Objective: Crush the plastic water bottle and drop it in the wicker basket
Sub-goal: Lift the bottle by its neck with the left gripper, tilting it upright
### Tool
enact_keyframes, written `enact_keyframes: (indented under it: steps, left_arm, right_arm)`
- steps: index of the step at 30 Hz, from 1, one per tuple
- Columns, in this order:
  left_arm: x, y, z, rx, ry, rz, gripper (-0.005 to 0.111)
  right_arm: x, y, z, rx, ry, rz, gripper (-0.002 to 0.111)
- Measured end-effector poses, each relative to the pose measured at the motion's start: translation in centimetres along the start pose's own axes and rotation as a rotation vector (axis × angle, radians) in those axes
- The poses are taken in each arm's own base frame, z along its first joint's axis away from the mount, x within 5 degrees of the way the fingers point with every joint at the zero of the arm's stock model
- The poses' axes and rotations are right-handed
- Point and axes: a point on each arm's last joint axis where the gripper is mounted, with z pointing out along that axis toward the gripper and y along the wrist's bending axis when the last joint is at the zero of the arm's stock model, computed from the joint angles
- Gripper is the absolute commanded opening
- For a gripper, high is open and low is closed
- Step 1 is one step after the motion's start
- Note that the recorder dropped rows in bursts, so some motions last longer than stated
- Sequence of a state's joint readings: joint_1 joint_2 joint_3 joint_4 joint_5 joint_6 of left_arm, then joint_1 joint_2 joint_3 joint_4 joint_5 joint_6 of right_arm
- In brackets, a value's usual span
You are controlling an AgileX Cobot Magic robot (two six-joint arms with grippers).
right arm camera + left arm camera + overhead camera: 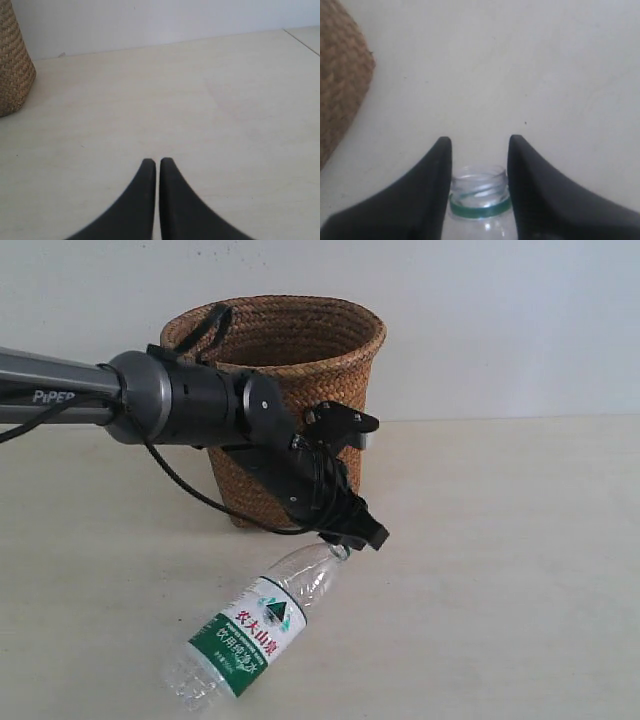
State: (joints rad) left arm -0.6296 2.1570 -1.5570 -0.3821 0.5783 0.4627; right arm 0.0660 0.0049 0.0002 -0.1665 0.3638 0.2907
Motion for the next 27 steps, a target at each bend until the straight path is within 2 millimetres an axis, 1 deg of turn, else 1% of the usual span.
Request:
enact_keyframes:
  steps: [5,9,15,18,20,27]
  left_arm:
    - [-0.6,0.8,-1.4,-0.018,-0.044,-0.082,0.004]
    - [-0.6,1.8,-2.0,-0.025,-0.058,-0.152,0.004]
    - [-0.1,3.6,-2.5,-0.020,-0.041,-0.271,0.004]
    - [0.1,4.1,-2.6,-0.016,-0.027,-0.349,0.004]
    - [0.1,3.9,-2.6,-0.002,-0.025,-0.372,0.004]
    - [0.2,1.9,-2.3,0.066,0.036,-0.368,0.004]
  right_arm:
    - [0.0,0.0,0.0,0.000,0.000,0.000,0.000]
    - [0.0,0.0,0.0,0.000,0.000,0.000,0.000]
    - [0.0,0.0,0.0,0.000,0.000,0.000,0.000]
    - [0.0,0.0,0.0,0.000,0.000,0.000,0.000]
    - [0.0,0.0,0.0,0.000,0.000,0.000,0.000]
    - [0.0,0.0,0.0,0.000,0.000,0.000,0.000]
